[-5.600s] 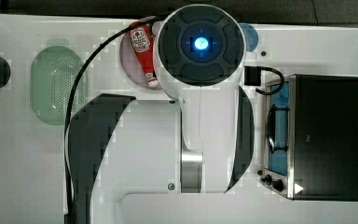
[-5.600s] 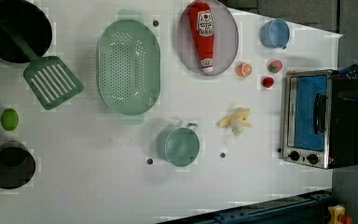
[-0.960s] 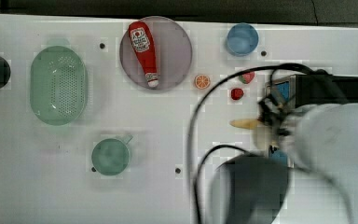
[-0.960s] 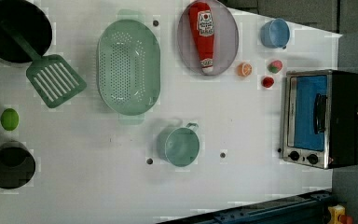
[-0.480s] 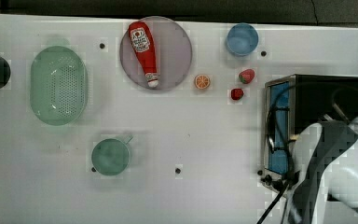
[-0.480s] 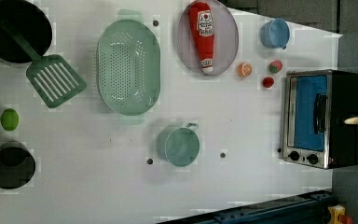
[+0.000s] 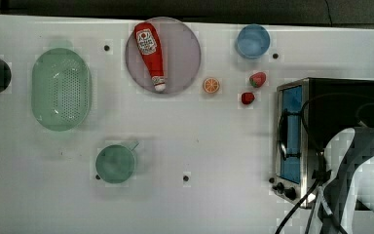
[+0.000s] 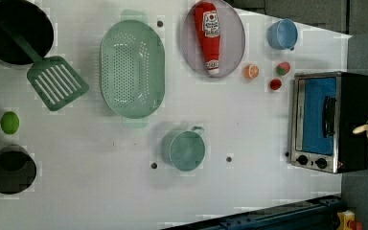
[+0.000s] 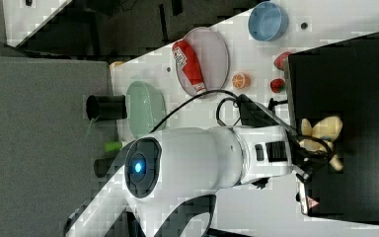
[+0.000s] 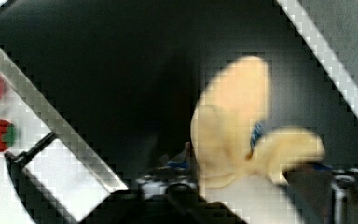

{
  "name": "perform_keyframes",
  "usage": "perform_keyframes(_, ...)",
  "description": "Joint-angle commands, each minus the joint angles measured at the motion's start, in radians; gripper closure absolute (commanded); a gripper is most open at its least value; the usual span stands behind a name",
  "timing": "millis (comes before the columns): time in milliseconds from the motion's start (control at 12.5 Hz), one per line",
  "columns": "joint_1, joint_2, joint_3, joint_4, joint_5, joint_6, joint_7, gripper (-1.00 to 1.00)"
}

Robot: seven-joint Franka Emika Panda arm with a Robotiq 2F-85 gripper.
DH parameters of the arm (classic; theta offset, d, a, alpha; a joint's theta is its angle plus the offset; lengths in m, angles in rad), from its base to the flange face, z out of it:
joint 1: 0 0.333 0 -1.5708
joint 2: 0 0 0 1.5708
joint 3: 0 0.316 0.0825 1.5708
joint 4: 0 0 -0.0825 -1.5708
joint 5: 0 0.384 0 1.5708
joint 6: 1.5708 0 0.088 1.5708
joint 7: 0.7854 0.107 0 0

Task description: Pick banana from table and place on oven.

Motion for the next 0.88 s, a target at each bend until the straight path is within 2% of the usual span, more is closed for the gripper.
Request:
perform_keyframes(80, 0.016, -0.011, 0.015, 0.03, -0.007, 0.001, -0.071, -0.77)
perform_keyframes(160, 0.017, -0.017, 0.015, 0.032, -0.008, 0.001, -0.071, -0.98)
perform_keyframes(480, 0.063, -0.133, 0.058, 0.044, -0.029, -0.092, -0.048, -1.0)
perform_keyframes(880, 0.133, -0.306, 0.264, 0.041, -0.039, -0.336, 0.411, -1.0)
